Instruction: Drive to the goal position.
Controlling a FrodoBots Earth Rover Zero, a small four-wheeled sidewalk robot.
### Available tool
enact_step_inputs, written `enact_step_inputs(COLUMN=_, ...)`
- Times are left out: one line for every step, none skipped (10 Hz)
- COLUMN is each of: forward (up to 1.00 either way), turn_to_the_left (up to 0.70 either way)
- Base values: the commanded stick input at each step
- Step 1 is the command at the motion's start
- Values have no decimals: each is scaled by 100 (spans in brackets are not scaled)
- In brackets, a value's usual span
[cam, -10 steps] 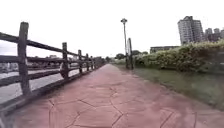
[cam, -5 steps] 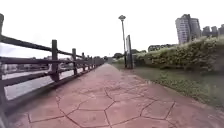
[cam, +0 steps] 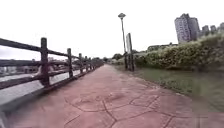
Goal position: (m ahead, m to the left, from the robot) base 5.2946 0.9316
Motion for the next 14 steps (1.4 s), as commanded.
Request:
enact_step_inputs(forward=100, turn_to_the_left=0)
enact_step_inputs(forward=100, turn_to_the_left=0)
enact_step_inputs(forward=100, turn_to_the_left=0)
enact_step_inputs(forward=100, turn_to_the_left=0)
enact_step_inputs(forward=100, turn_to_the_left=0)
enact_step_inputs(forward=100, turn_to_the_left=0)
enact_step_inputs(forward=100, turn_to_the_left=0)
enact_step_inputs(forward=100, turn_to_the_left=0)
enact_step_inputs(forward=100, turn_to_the_left=0)
enact_step_inputs(forward=100, turn_to_the_left=0)
enact_step_inputs(forward=100, turn_to_the_left=13)
enact_step_inputs(forward=100, turn_to_the_left=29)
enact_step_inputs(forward=100, turn_to_the_left=13)
enact_step_inputs(forward=100, turn_to_the_left=4)
